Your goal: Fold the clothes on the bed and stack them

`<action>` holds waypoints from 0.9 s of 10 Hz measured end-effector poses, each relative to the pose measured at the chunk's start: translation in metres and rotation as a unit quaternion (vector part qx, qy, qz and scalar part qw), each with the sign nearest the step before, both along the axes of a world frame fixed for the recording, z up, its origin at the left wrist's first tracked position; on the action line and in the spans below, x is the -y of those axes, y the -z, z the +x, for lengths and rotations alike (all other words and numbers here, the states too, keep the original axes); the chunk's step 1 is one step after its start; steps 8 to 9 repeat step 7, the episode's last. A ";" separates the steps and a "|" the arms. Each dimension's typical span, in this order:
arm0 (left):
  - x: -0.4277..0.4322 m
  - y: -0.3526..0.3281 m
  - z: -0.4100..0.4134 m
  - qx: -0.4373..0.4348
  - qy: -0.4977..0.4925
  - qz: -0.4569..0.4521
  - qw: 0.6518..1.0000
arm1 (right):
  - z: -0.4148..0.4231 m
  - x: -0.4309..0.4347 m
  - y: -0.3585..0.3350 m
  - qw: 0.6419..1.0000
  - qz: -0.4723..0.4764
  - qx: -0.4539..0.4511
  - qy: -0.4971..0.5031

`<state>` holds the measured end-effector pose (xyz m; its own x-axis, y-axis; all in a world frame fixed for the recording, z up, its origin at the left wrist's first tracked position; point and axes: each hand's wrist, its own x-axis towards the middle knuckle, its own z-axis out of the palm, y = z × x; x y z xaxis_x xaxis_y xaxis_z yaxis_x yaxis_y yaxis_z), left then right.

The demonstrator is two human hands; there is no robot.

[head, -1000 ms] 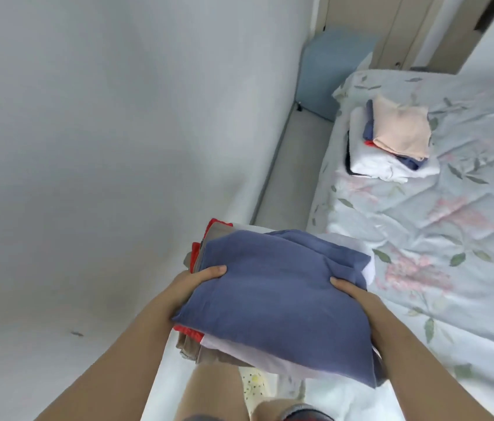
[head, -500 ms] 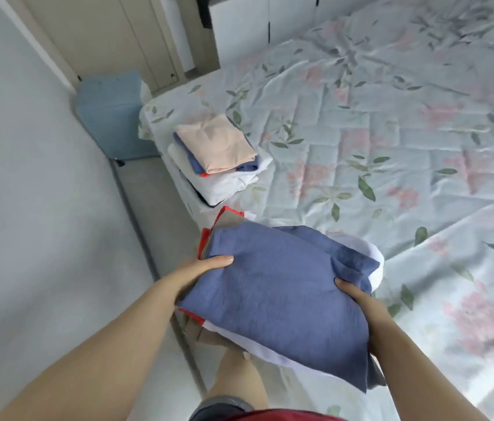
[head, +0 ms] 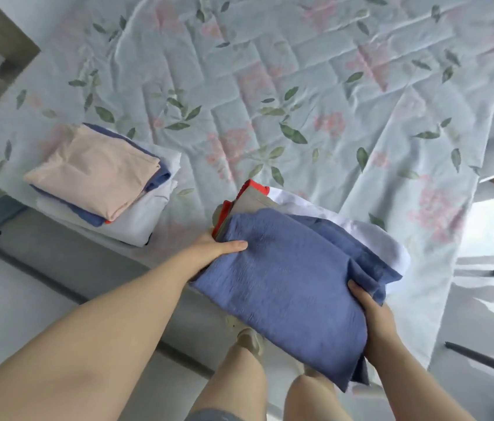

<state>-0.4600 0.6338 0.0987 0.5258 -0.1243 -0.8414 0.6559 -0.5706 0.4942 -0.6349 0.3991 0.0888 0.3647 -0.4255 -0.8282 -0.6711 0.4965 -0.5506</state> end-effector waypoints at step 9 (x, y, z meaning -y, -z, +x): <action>0.065 -0.005 -0.117 0.224 0.276 0.263 0.897 | -0.025 0.019 0.003 0.953 -0.080 0.007 -0.292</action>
